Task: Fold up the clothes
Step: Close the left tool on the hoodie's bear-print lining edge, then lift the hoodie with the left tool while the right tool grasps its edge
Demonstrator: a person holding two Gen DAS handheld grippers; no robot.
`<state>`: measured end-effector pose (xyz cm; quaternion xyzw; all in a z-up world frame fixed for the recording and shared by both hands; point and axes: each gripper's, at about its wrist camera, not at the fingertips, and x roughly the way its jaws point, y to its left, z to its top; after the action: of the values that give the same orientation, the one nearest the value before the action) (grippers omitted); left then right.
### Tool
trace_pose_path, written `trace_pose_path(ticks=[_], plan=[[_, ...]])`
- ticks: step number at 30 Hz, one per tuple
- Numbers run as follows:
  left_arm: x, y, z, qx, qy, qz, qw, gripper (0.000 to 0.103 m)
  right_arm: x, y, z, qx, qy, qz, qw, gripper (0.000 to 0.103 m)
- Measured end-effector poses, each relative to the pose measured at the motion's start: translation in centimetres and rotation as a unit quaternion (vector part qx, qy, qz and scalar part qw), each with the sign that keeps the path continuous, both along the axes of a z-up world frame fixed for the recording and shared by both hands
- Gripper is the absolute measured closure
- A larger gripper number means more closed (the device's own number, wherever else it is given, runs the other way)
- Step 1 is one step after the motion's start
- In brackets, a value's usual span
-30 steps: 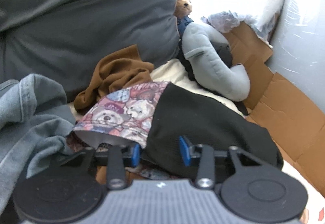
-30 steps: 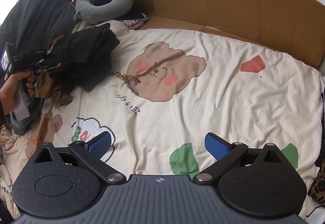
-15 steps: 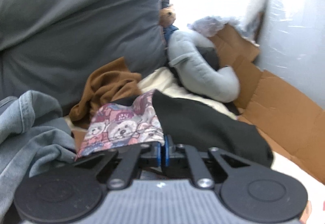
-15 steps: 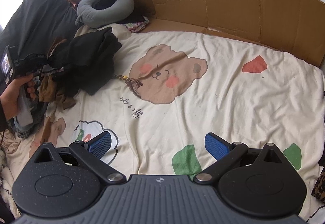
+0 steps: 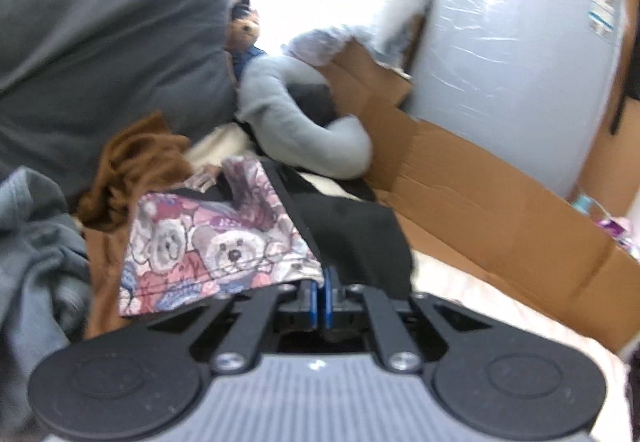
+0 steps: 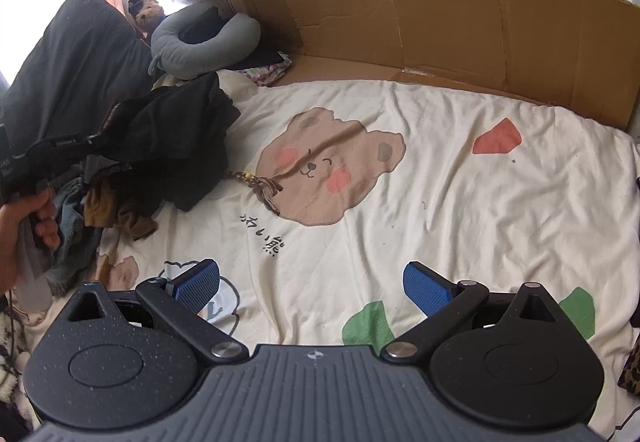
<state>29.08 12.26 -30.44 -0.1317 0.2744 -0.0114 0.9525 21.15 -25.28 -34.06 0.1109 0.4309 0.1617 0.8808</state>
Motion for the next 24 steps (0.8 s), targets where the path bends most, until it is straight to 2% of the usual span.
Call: trace_pose_path(ticks=[2,7,11,24], plan=[[-0.5,-1.2,0.2,-0.002,-0.002,-0.018,0.9998,0.099,0.1,0.0,0.1,0.003,0.003,0.002,1.0,0.017],[-1.2,-4.0,0.5,-0.016,0.003,-0.059,0.9981,0.099,0.2,-0.1,0.5,0.021,0.003,0.005,1.0,0.019],[-2.2,-6.1,0.5,-0.023,0.012,-0.097,0.995,0.099,0.1,-0.6,0.5,0.05,0.011,0.011,0.999,0.028],[-6.0,-11.5,-0.3,-0.03,0.038,-0.192,0.9802,0.1,0.3,-0.7,1.2,0.115,0.027,0.02,0.993,0.033]])
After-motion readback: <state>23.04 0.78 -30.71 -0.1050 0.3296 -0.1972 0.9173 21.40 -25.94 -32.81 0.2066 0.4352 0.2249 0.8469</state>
